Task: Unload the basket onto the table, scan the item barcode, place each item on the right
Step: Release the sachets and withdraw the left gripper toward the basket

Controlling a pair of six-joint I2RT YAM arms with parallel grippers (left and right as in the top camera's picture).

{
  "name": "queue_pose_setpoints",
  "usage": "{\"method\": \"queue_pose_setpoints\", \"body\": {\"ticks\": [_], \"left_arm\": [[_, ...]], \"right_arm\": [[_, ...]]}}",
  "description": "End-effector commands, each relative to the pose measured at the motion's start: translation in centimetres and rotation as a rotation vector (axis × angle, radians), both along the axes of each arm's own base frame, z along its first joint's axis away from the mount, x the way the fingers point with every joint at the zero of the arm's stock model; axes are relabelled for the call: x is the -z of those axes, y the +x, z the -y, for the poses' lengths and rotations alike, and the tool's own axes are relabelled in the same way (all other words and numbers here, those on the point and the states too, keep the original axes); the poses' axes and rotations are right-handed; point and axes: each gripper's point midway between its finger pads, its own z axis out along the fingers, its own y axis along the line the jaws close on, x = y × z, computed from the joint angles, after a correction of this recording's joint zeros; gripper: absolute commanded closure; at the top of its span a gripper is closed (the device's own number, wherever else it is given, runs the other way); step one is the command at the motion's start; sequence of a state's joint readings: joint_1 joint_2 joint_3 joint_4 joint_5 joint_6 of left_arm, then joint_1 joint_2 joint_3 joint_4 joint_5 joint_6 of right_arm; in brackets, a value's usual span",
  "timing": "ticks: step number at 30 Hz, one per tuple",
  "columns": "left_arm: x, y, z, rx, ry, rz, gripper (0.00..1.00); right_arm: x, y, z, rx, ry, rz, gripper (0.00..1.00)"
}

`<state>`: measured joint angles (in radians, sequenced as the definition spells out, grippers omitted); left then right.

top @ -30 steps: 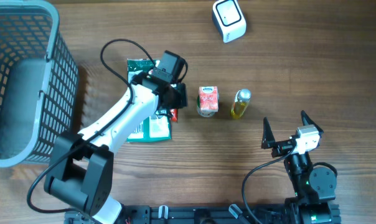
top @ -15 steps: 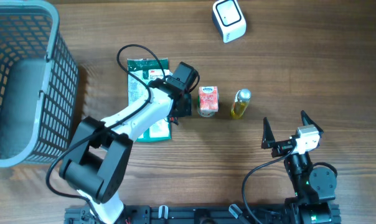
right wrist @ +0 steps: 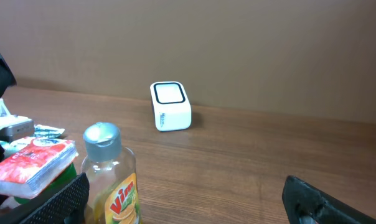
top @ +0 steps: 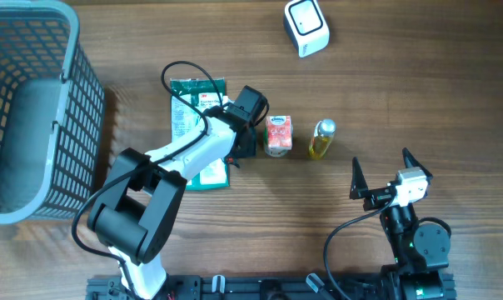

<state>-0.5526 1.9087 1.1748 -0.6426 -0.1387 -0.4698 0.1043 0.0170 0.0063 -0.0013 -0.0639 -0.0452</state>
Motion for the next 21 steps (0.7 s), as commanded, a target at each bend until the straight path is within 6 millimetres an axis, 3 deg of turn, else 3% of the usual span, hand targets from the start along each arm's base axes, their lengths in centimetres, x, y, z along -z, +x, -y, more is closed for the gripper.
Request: {"method": "queue_pose_setpoints", "body": {"ticks": [1,6,9,14,17,21], "left_arm": [[1.5,-0.8,-0.6,-0.008,0.03,-0.047,0.84],[-2.5,0.7,0.3,-0.009,-0.029,0.048,0.75],[-7.0,2.0,0.6,-0.018,-0.094,0.154,0.67],[-14.8,4.1,-1.3,-0.083,-0.19,0.335,0.63],[-19.3,5.0,-5.3,-0.181,-0.225,0.449,0.64],[-20.2,5.6,-11.2,-0.323,-0.197,0.475,0.61]], "right_arm": [[0.0,0.0,-0.3,-0.017,0.019,-0.002,0.0],[0.0,0.0,-0.3,-0.017,0.019,-0.002,0.0],[0.0,0.0,-0.3,-0.017,0.019,-0.002,0.0],[0.0,0.0,-0.3,-0.017,0.019,-0.002,0.0],[0.0,0.0,-0.3,-0.017,0.019,-0.002,0.0],[0.0,0.0,-0.3,-0.017,0.019,-0.002,0.0]]}}
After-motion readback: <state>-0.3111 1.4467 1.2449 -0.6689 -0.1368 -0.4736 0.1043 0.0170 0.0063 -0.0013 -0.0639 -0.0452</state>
